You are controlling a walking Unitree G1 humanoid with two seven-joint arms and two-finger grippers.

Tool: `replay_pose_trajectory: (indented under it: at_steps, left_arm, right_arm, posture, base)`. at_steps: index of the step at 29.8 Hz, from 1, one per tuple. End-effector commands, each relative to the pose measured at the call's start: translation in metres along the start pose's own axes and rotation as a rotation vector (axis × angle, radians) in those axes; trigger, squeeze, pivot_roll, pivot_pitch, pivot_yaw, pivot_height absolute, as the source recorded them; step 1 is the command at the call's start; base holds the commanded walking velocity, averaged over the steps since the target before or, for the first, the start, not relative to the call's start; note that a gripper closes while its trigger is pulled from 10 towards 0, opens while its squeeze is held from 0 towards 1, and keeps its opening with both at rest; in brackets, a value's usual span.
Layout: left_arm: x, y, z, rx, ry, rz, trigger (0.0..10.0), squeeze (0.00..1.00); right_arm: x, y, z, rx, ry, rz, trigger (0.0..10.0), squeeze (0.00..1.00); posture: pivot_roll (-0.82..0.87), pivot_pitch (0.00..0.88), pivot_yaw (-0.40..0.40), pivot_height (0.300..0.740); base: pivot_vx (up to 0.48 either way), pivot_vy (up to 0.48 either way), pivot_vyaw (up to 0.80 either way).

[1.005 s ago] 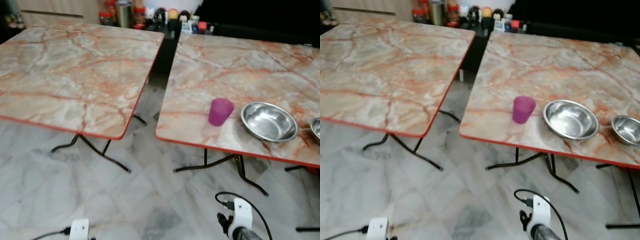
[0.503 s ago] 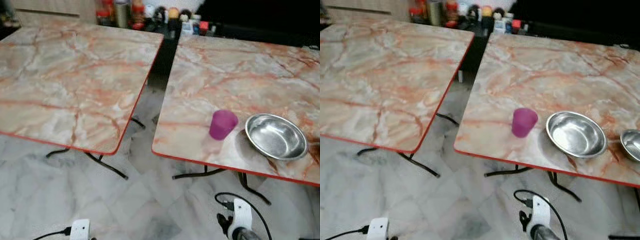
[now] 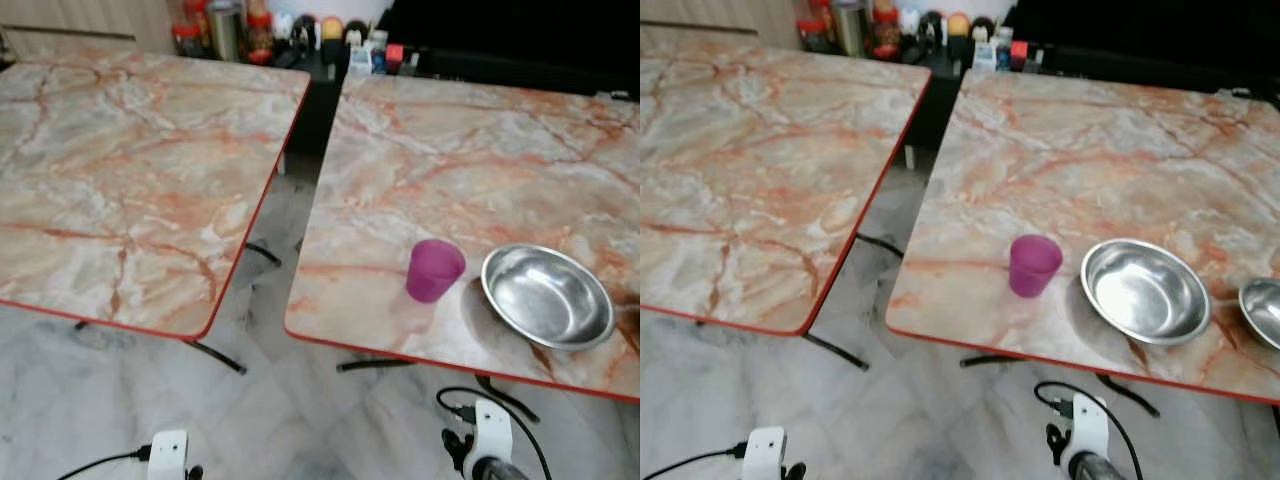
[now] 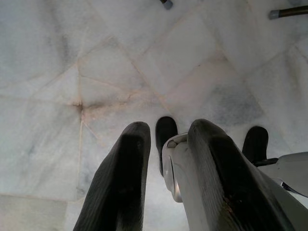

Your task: Setting the table

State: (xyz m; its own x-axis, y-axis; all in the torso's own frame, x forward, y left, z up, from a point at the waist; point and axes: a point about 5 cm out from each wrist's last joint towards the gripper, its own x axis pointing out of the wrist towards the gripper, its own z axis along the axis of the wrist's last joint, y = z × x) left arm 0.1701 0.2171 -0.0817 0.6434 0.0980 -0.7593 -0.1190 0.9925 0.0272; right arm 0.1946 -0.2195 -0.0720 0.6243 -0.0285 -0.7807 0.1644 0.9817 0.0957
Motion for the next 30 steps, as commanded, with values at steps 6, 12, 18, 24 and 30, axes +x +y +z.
replay_pose_trajectory:
  at_steps: [6,12,18,24,30]
  left_arm:
    - [-0.0019,0.0019,-0.0064,0.002,0.021,-0.006,10.0,0.0]
    - [-0.0018,0.0017,-0.0057,0.014,0.019,-0.015,10.0,0.0]
    - [-0.0018,0.0017,-0.005,0.02,0.012,-0.013,10.0,0.0]
    - [-0.0018,0.0014,-0.0047,0.012,0.006,-0.013,10.0,0.0]
    - [-0.0019,0.0015,-0.0044,0.008,0.0,-0.012,10.0,0.0]
  right_arm:
    - [-0.0012,-0.003,-0.0042,-0.004,0.017,-0.009,10.0,0.0]
    - [-0.0011,-0.0028,-0.004,-0.003,0.016,-0.01,10.0,0.0]
    - [-0.0011,-0.003,-0.0041,-0.005,0.017,-0.013,10.0,0.0]
    - [-0.0011,-0.003,-0.0056,-0.004,0.037,-0.008,10.0,0.0]
    - [-0.0011,-0.0035,-0.0056,-0.01,0.039,-0.015,10.0,0.0]
  posture:
    - [-0.01,0.127,-0.051,0.74]
    - [-0.01,0.126,-0.052,0.74]
    - [-0.01,0.125,-0.052,0.74]
    - [0.0,0.124,-0.053,0.74]
    - [-0.01,0.126,-0.053,0.74]
  base:
    - [0.0,0.0,0.0]
    - [0.0,0.0,0.0]
    - [0.0,-0.251,0.0]
    - [0.0,-0.346,-0.26]
    - [0.0,-0.397,-0.19]
